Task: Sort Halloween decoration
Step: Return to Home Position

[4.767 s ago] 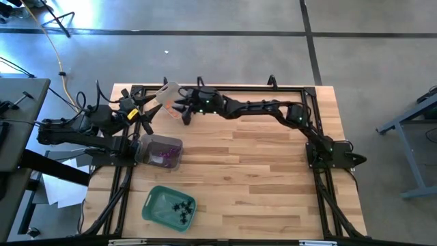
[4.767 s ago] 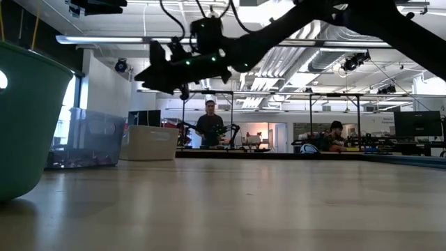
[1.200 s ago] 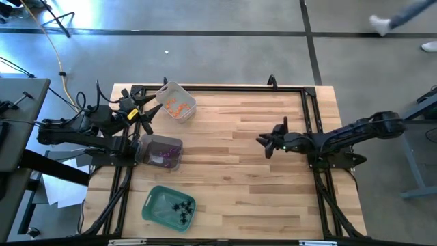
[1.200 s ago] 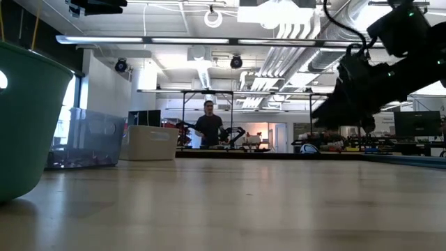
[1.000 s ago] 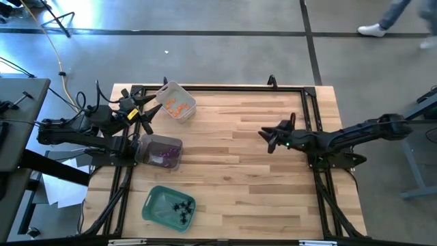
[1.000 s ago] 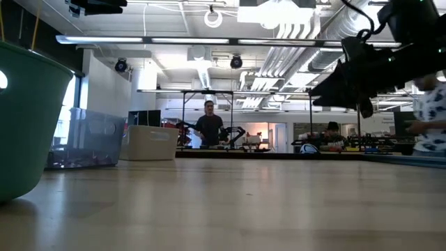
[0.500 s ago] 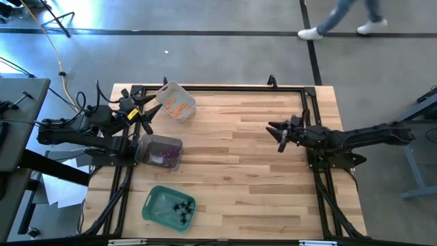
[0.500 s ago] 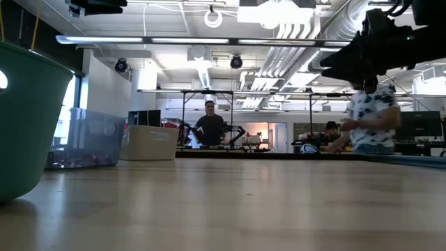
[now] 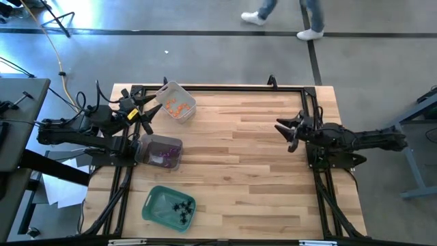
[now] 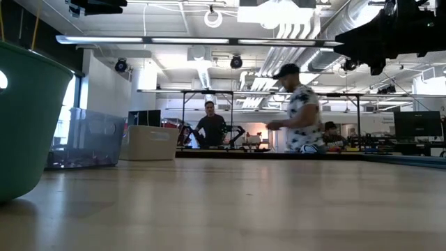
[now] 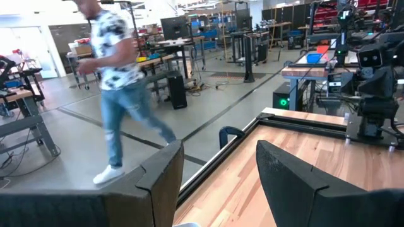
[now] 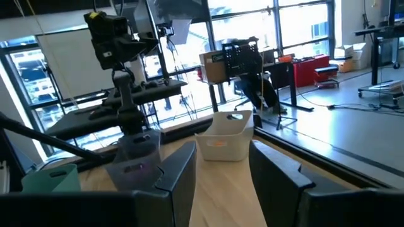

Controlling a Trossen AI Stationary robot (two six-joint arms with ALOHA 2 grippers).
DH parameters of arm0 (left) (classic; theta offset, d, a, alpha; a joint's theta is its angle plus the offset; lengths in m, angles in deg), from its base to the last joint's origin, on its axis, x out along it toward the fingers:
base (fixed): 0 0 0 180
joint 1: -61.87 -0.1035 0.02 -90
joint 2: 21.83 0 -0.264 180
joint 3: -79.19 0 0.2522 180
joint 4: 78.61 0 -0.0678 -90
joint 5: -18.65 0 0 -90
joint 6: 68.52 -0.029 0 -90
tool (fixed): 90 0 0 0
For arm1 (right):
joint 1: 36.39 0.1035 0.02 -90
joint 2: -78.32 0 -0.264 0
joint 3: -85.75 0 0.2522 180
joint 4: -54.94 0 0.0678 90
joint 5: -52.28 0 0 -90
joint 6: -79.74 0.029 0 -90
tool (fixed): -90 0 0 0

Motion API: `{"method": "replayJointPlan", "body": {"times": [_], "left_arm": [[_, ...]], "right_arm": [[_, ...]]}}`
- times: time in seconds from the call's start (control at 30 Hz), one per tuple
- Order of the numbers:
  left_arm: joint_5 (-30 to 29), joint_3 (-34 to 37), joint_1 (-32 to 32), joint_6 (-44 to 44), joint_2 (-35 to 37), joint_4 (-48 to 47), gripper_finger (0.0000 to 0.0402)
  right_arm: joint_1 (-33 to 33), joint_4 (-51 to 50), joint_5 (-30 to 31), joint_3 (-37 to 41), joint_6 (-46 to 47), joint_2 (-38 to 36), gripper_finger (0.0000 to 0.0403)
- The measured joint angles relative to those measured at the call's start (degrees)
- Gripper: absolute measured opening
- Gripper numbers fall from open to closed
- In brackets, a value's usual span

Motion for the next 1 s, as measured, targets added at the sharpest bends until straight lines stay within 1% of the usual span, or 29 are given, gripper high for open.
{"method": "replayJointPlan", "body": {"times": [0.63,1.0], "left_arm": [[0.00,0.00,0.02,0.00,-0.01,0.00,0.0186],[0.00,0.00,0.01,0.00,0.00,0.00,0.0186]], "right_arm": [[-0.02,-12.92,-0.05,0.00,-0.10,-14.35,0.0142],[-0.02,-13.81,-0.12,0.00,0.05,-14.45,0.0142]]}}
